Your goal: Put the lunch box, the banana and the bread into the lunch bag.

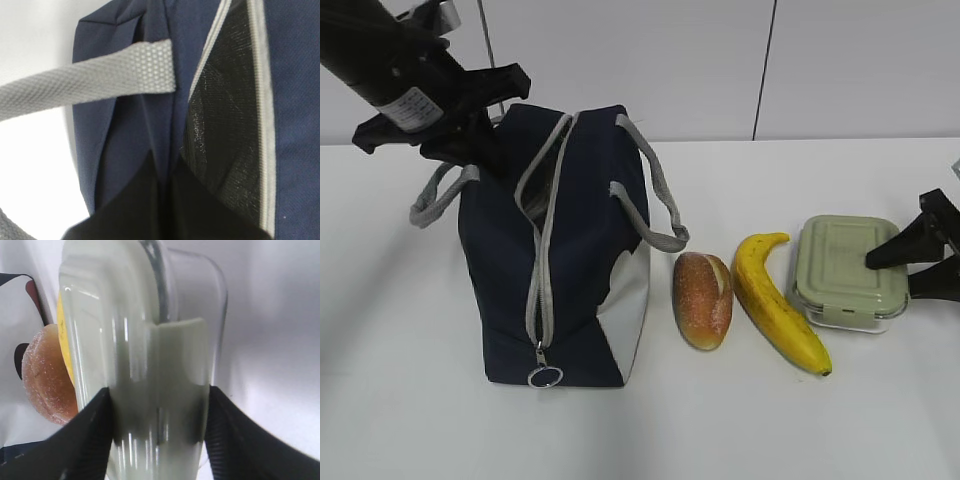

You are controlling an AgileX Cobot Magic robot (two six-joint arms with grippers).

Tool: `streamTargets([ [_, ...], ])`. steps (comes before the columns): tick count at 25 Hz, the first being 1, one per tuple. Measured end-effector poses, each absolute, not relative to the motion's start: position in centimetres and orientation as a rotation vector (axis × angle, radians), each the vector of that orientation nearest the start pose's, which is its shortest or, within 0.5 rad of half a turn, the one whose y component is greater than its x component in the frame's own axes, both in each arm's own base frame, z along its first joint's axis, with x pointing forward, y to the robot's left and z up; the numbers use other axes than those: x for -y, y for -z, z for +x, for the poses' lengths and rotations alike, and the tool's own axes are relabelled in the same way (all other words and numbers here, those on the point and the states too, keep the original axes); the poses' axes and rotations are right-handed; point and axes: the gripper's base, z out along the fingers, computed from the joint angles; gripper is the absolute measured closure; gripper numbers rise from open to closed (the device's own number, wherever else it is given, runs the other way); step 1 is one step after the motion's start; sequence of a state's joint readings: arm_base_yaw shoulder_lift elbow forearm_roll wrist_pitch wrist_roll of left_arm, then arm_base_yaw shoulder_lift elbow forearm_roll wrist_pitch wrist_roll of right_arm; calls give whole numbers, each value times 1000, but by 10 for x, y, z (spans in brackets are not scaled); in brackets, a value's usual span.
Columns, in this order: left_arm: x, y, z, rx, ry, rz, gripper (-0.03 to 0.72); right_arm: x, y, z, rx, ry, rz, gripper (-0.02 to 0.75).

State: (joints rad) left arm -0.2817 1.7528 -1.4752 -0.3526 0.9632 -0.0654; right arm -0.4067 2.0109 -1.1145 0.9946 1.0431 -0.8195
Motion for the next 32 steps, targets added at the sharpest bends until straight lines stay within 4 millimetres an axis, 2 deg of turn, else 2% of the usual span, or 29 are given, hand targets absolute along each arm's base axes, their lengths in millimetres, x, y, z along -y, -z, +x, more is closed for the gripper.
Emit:
streamTargets([
  [4,130,-289,355,-2737,551,103,688,79,-133,345,-2625,-1145,390,363],
  [7,130,-289,355,-2737,551,103,688,75,-140,349,-2534,-1253,453,363],
  [9,130,-289,355,-2738,551,103,688,73,-145,353,-2463,-1307,429,364],
  [14,130,-289,355,-2739,561,99,690,72,-162,368,-2298,-1346,432,364],
  [17,131,-290,354,-2740,579,92,690,62,-183,374,-2251,-1331,377,364],
  [20,132,-290,354,-2739,593,86,690,37,-211,379,-2216,-1338,257,364],
  [26,133,-290,354,-2739,608,79,690,-35,-266,387,-2166,-1465,41,364],
  [29,135,-291,354,-2732,643,90,691,-63,-285,389,-2162,-1529,-17,364],
  [32,139,-293,353,-2716,723,99,691,-85,-294,387,-2180,-1589,-43,364],
])
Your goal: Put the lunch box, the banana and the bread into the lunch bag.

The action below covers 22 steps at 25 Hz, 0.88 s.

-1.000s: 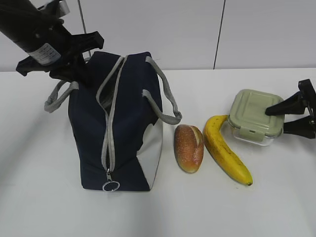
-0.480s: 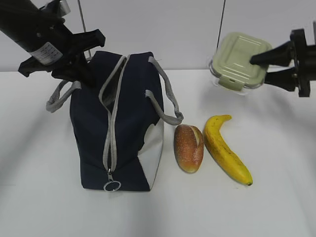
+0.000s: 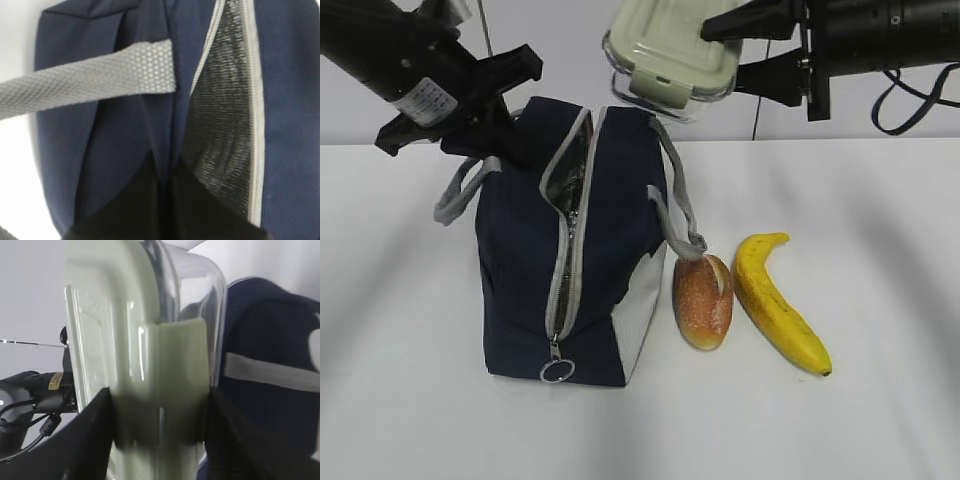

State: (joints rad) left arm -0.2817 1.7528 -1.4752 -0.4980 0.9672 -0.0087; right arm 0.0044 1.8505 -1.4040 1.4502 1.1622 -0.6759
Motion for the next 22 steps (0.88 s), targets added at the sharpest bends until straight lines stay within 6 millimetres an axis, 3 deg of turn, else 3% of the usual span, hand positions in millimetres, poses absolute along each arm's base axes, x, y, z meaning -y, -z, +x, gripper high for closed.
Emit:
streamTargets([
  [6,143,-296,352,-2699,785,103,691,-116,-292,382,-2252,-1594,-56,364],
  [11,143,-296,353,-2695,787,101,691,-131,-281,379,-2357,-1463,-88,364],
  [22,143,-296,354,-2684,787,97,691,-129,-256,379,-2549,-1285,-101,365],
])
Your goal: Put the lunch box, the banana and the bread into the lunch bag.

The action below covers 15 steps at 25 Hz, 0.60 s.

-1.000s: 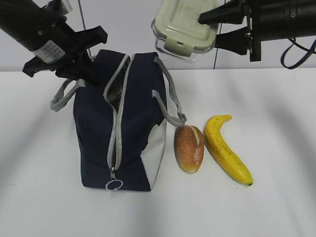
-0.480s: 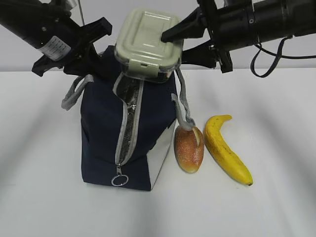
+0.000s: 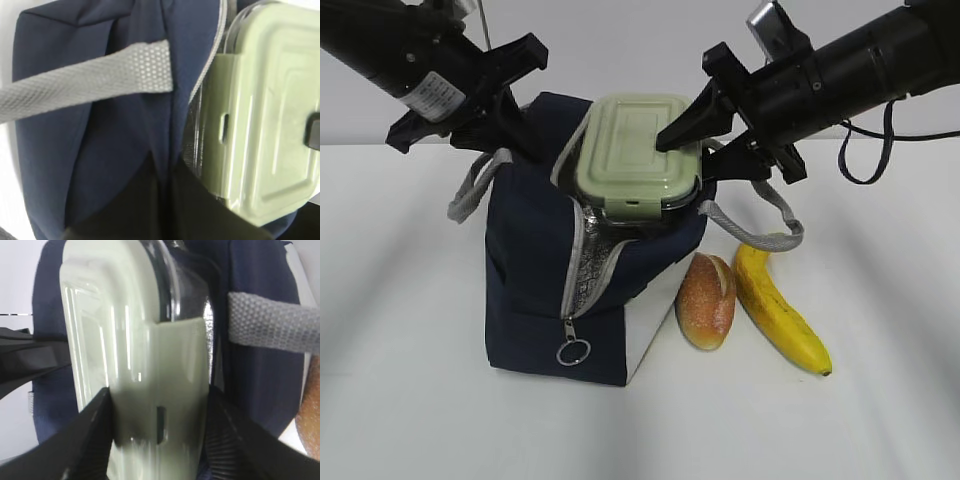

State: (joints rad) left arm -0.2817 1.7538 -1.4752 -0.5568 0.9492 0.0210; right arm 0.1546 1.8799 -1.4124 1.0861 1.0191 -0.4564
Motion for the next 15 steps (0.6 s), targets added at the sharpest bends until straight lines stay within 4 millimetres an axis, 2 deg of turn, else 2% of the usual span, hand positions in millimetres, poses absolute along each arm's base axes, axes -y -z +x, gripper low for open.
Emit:
streamTargets([
  [3,143,-296,354,-2679,786,95,691,-131,-254,378,-2572,-1271,-103,365],
  [6,143,-296,355,-2675,784,93,691,-142,-249,376,-2594,-1284,-126,365],
  [10,143,-296,355,-2670,782,92,691,-160,-229,376,-2659,-1307,-130,365],
  [15,143,-296,355,-2670,780,92,691,-169,-214,380,-2685,-1331,-86,365],
])
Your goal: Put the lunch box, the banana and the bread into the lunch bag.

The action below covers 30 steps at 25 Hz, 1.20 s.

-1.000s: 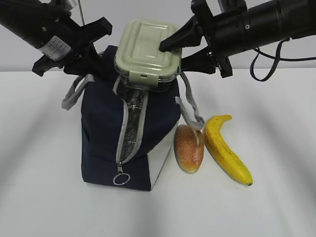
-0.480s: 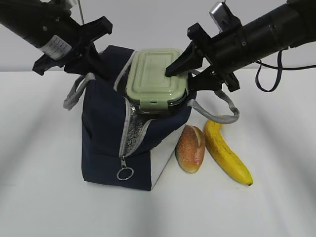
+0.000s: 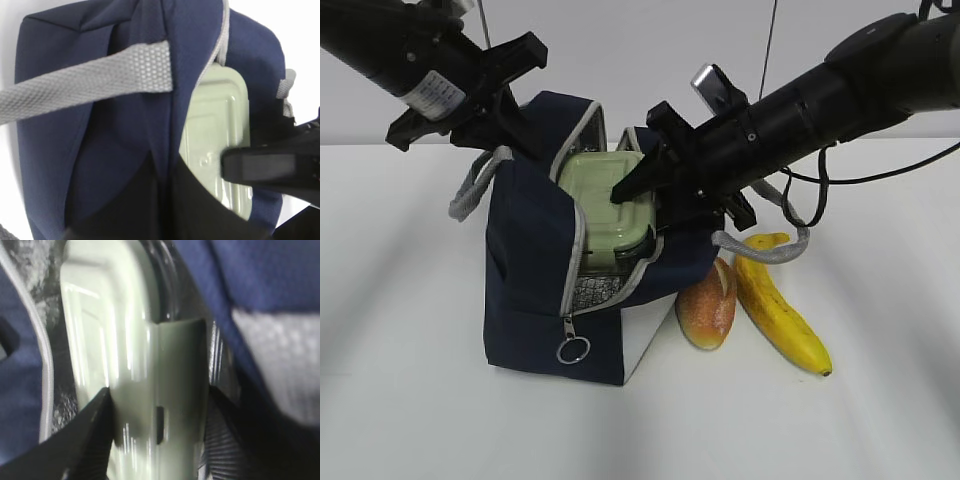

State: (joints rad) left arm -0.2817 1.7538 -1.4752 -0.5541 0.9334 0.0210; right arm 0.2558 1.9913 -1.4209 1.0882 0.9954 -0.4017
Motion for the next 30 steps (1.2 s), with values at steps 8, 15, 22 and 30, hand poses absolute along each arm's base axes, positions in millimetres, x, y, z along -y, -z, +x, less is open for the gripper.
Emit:
streamTargets([
  [8,142,-296,356,-2667,771,95,691,-181,-199,399,-2656,-1380,-20,365],
  [15,142,-296,356,-2670,764,99,691,-194,-172,407,-2697,-1393,-5,365],
  [22,142,-295,354,-2686,765,107,691,-195,-152,412,-2722,-1381,44,365],
  [30,142,-295,353,-2695,758,114,691,-198,-150,411,-2729,-1351,30,332],
])
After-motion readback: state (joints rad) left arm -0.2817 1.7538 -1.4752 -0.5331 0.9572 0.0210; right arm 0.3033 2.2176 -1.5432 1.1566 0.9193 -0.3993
